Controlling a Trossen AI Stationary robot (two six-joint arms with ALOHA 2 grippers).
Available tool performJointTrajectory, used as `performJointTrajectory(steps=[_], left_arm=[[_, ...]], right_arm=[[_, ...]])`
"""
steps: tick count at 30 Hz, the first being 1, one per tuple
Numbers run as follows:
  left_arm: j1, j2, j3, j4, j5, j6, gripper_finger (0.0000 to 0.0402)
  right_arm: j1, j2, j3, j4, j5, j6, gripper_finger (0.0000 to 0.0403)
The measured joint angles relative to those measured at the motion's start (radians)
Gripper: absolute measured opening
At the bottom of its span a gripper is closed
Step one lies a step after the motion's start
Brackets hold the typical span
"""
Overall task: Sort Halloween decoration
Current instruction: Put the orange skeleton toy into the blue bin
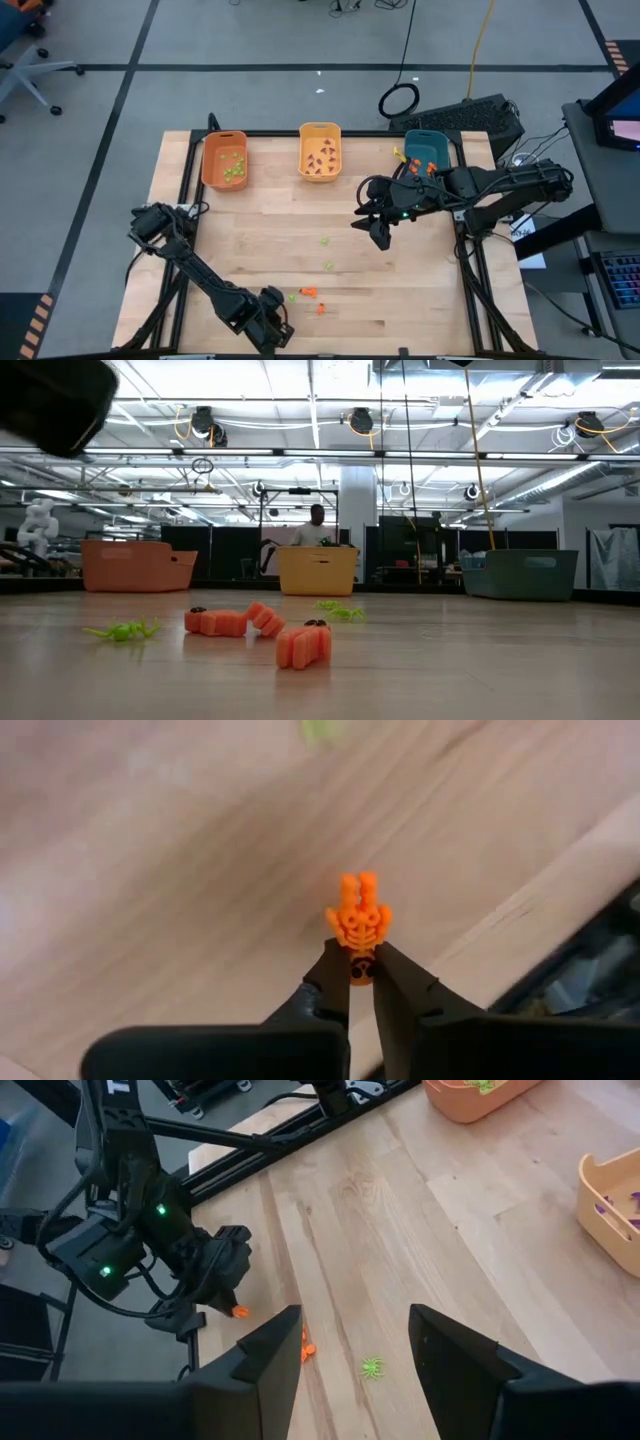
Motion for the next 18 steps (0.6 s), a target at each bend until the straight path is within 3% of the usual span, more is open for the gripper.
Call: performJointTrajectory(steps=[7, 18], left_arm=[[0.009, -0.114, 0.0, -0.009, -0.068, 0.066, 0.0017], [0.112, -0.38, 0.0, -0.012, -0.173, 0.387, 0.0016]], right_arm=[[0.0, 0.0, 0.0, -0.002, 0.0, -0.004, 0.0171], [0.0, 0.0, 0.0, -0.043, 0.001, -0.031, 0.0171]])
